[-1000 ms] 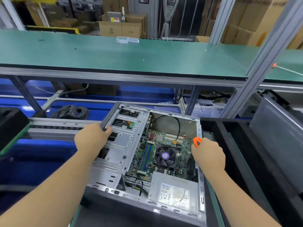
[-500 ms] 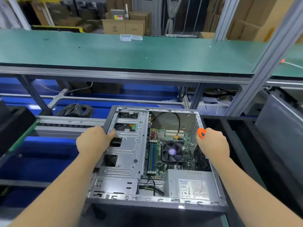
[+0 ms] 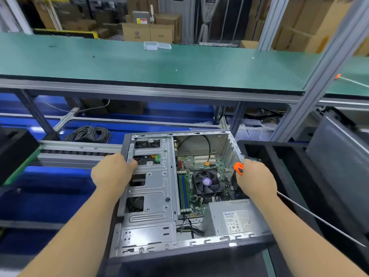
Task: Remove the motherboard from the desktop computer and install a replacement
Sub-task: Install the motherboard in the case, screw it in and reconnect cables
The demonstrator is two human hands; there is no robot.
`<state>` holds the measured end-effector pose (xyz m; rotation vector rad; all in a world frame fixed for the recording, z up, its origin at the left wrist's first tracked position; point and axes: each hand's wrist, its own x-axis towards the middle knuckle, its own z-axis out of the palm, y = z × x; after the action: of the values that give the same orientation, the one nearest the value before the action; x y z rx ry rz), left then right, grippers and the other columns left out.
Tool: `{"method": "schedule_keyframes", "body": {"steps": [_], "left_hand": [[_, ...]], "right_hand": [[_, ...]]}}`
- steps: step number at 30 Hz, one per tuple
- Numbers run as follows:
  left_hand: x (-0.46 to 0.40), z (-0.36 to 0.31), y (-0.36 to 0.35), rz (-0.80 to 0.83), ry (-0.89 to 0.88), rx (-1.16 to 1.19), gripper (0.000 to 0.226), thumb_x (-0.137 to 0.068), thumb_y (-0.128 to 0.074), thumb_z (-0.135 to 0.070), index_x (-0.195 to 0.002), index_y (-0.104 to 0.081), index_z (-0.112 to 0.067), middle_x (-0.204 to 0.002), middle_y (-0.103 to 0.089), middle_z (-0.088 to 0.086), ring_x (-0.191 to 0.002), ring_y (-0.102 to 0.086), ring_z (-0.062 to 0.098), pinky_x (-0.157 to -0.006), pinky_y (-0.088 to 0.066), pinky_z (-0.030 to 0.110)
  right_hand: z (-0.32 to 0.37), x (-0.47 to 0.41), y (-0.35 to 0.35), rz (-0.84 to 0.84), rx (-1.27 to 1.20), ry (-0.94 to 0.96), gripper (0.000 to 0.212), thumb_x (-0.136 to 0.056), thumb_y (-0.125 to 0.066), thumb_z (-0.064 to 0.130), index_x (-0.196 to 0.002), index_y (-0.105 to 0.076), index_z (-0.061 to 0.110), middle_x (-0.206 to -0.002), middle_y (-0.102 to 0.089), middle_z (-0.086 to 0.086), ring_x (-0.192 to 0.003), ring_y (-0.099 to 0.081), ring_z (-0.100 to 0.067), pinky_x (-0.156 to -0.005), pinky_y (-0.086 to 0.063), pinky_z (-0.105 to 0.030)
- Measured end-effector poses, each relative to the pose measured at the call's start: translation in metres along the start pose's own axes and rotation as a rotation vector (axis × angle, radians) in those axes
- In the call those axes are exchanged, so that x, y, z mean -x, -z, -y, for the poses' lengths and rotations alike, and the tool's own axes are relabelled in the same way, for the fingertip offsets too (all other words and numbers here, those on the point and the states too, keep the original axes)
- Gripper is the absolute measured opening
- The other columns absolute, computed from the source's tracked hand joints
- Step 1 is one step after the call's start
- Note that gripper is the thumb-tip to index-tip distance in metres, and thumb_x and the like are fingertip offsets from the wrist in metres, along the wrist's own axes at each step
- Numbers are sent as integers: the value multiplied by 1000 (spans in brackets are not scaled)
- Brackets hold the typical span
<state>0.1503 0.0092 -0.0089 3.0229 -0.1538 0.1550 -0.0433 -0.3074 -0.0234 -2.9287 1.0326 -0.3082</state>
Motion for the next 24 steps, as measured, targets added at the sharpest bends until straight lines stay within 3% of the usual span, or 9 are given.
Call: {"method": "schedule_keyframes", "body": {"steps": [3,7,10,12,13,15,17,21,24], "left_hand": [[3,-8,11,49,-19,-118,43,-98,-38,-47,-76,-54,-14,-69,-55,4,-58,-50,22,-52,-34,27],[12,-49,25,74,-51,-139,21,-94,-42,-15,-95,-63,-12,-80,-59,6,-66,-55,25,-57,-38,30],[27,-114,39,68,-185,175,24,-93,-46,-17,-72,-56,-12,-73,-60,11,-66,-58,29,-60,-44,30],[42,-175,44,278,-267,526,34,-93,-46,-18,-59,-44,-12,-54,-45,5,-49,-41,23,-50,-32,26],[50,-206,43,443,-238,706,33,-93,-46,-17,-60,-42,-11,-50,-38,3,-45,-34,22,-48,-26,25],[63,-262,34,812,-4,1066,27,-94,-42,-12,-67,-46,-10,-50,-34,1,-42,-28,17,-47,-21,22],[71,-303,27,1021,227,1278,28,-97,-37,-11,-73,-50,-8,-55,-33,0,-47,-29,13,-46,-23,23],[71,-355,15,961,354,1413,24,-101,-39,-16,-94,-56,-2,-65,-40,6,-55,-35,17,-50,-31,25],[69,-374,11,1027,384,1404,19,-102,-40,-22,-110,-51,-8,-74,-38,7,-59,-30,17,-52,-28,27]], "right_hand": [[-1,-4,-2,-21,-60,1,30,-90,-62,35,-73,-44,18,-65,-52,1,-60,-51,-23,-53,-42,-29],[-4,-4,-4,-47,-116,-3,27,-90,-62,37,-79,-48,16,-70,-56,0,-63,-50,-23,-56,-42,-30],[-8,-3,-4,-38,-215,0,27,-90,-61,35,-75,-49,16,-71,-60,-2,-63,-48,-24,-57,-40,-31],[-16,-3,-3,-28,-392,-32,36,-89,-61,27,-62,-40,16,-57,-47,0,-55,-40,-24,-53,-36,-32],[-23,-4,-2,-40,-471,-66,41,-86,-60,21,-57,-31,16,-51,-37,1,-52,-32,-24,-51,-30,-33],[-41,-9,0,-43,-568,-186,45,-83,-58,16,-56,-22,17,-47,-23,3,-52,-21,-21,-49,-21,-33],[-62,-14,1,-23,-652,-341,46,-81,-60,19,-54,-23,17,-43,-23,4,-49,-21,-18,-48,-22,-33],[-97,-26,5,-9,-783,-464,43,-77,-60,19,-53,-25,17,-40,-28,2,-50,-24,-17,-48,-23,-30],[-114,-33,5,-11,-870,-510,29,-74,-59,23,-61,-43,3,-62,-58,-19,-53,-38,-20,-50,-35,-30]]}}
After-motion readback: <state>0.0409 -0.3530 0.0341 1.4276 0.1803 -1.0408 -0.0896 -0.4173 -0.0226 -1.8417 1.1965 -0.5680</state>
